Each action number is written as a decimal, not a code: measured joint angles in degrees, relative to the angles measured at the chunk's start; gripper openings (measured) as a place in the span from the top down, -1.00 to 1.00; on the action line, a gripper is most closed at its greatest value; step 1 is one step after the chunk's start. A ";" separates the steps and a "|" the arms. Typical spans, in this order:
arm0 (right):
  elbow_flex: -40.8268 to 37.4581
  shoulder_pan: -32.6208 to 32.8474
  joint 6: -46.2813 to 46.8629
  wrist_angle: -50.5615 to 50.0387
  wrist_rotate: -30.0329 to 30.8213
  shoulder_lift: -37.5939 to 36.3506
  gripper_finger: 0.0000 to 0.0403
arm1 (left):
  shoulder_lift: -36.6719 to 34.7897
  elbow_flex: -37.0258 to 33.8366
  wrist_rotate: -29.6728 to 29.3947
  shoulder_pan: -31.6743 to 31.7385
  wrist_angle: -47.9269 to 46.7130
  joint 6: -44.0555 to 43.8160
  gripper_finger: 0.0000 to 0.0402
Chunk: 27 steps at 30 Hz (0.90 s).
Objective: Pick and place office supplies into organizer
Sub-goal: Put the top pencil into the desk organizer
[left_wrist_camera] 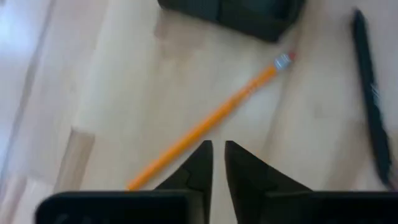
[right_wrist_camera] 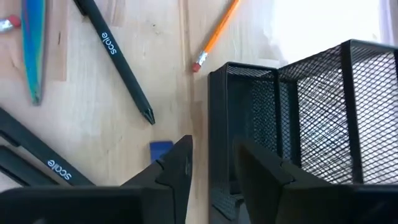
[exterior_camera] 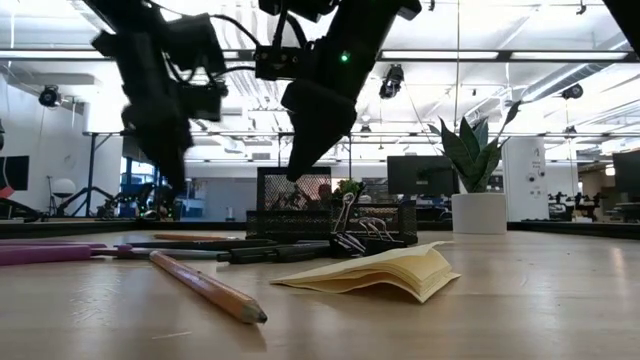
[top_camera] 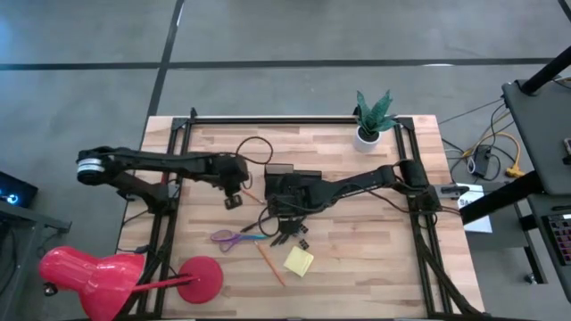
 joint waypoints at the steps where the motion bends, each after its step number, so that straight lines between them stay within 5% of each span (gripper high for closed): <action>1: 0.00 0.00 -0.58 -0.04 0.02 -0.02 0.46 | -0.55 0.19 0.41 0.00 -1.85 -0.01 0.78; 5: 0.00 -0.02 -3.11 -0.34 0.00 -0.07 0.44 | -1.56 0.73 0.66 -0.06 -6.47 2.53 0.50; 12: -0.02 -0.08 -6.24 -3.41 -3.67 -1.57 0.43 | -1.19 0.68 0.40 2.13 -5.88 22.88 0.26; 20: -0.14 -0.09 -4.35 -5.02 -6.93 -5.41 0.49 | 5.14 1.79 2.73 16.44 -6.81 24.40 0.65; 23: -0.39 -0.09 -3.24 -5.05 -6.95 -6.25 0.52 | 4.79 2.50 4.83 17.31 -8.73 27.58 0.90; 27: -0.97 -0.10 -3.30 -5.12 -6.95 -6.47 0.56 | 4.89 2.16 7.07 17.29 -11.54 25.53 0.97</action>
